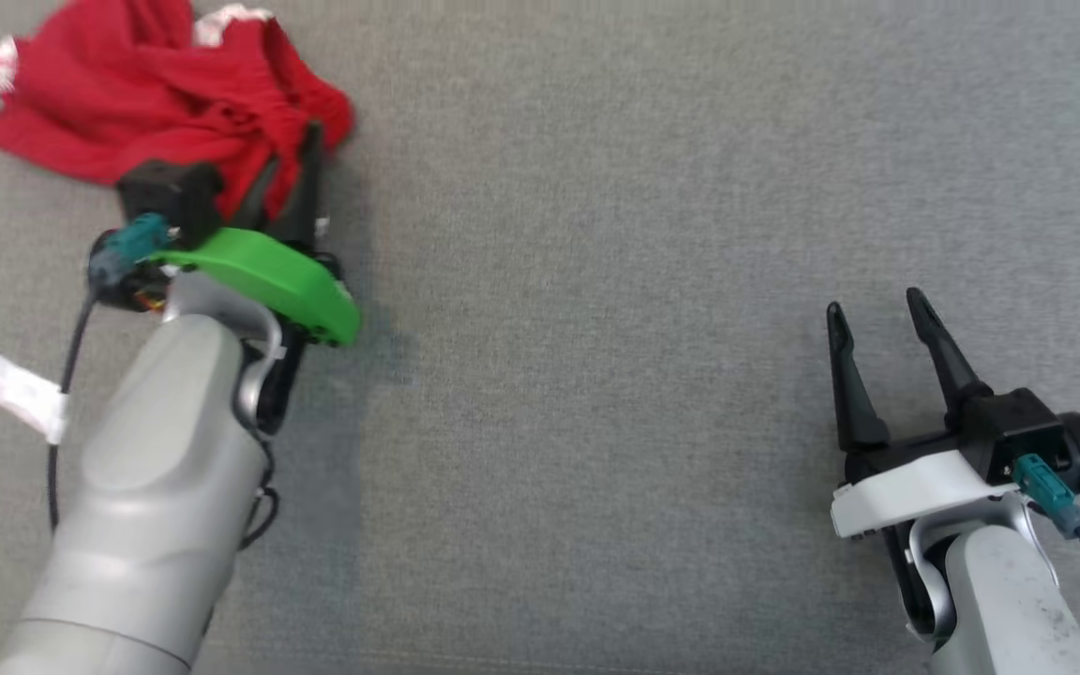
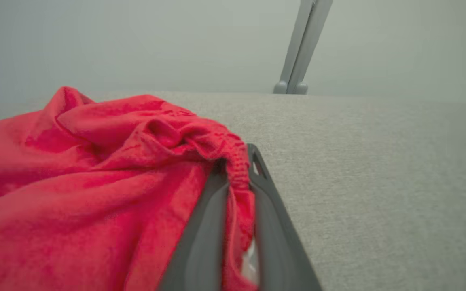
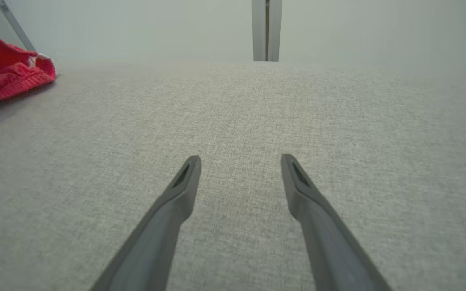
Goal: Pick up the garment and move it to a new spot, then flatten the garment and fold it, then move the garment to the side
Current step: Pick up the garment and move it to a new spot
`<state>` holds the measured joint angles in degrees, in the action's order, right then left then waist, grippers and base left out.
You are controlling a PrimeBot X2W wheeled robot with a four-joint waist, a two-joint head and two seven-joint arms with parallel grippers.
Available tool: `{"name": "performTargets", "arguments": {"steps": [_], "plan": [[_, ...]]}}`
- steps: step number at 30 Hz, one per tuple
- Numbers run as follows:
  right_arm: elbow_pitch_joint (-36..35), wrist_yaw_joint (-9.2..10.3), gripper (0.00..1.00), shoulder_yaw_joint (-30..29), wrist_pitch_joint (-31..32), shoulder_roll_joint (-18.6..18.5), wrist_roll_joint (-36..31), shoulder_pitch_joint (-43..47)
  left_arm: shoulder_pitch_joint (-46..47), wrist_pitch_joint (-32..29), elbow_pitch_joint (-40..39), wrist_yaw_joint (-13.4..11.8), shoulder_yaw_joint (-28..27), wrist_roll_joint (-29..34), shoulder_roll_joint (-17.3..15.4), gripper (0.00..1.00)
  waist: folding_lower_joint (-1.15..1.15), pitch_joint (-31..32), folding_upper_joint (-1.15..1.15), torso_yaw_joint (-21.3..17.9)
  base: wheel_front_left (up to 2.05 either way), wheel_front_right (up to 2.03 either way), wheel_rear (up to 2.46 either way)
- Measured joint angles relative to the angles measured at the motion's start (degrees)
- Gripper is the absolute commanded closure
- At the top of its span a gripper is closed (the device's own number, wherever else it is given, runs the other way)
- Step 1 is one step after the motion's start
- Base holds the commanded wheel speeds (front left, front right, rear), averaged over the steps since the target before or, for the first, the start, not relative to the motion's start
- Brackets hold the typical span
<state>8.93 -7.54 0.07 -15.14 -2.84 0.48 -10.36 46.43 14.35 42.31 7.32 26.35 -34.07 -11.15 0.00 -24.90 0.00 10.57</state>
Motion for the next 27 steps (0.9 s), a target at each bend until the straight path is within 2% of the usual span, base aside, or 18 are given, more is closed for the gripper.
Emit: {"name": "performTargets", "arguments": {"steps": [7,13,16,19,21,24,27], "plan": [[0.5,0.01,0.00,1.1,0.0,0.0,3.7,1.6,-5.0,-7.7,-23.0,0.0,5.2,-3.2,2.3,1.00,0.00,5.3,0.00,-3.9,0.00,0.00,0.00],[0.7,0.00,0.00,0.7,0.0,0.0,5.7,3.0,-9.1,-14.3,-40.1,-2.6,9.3,-7.6,6.3,1.00,0.00,7.9,0.00,-9.3,0.00,0.00,0.00],[0.8,0.01,0.00,0.9,0.0,0.0,6.6,3.2,-10.7,-14.8,-47.2,-3.0,11.3,-14.3,7.9,1.00,0.00,8.8,0.00,-12.4,0.00,0.00,0.00],[1.0,0.01,0.00,1.3,0.0,0.0,7.4,3.4,-13.2,-14.6,-49.9,-5.4,11.6,-23.2,8.4,1.00,0.00,9.3,0.00,-15.5,0.00,0.00,0.00],[1.0,0.01,0.00,1.3,0.0,0.0,7.8,3.6,-14.4,-13.1,-49.6,-7.5,11.1,-26.2,8.4,1.00,0.00,9.6,0.00,-17.4,0.00,0.00,0.00],[1.0,0.01,0.00,0.8,0.0,0.0,8.5,4.2,-17.3,-10.6,-45.2,-10.6,8.8,-30.4,8.5,1.00,0.00,9.8,0.00,-20.3,0.00,0.00,0.00],[1.1,0.01,0.00,0.3,0.0,0.0,8.7,4.6,-20.1,-6.9,-37.4,-13.2,5.2,-29.9,7.3,1.00,0.00,9.8,0.00,-22.9,0.00,0.00,0.00]]}}
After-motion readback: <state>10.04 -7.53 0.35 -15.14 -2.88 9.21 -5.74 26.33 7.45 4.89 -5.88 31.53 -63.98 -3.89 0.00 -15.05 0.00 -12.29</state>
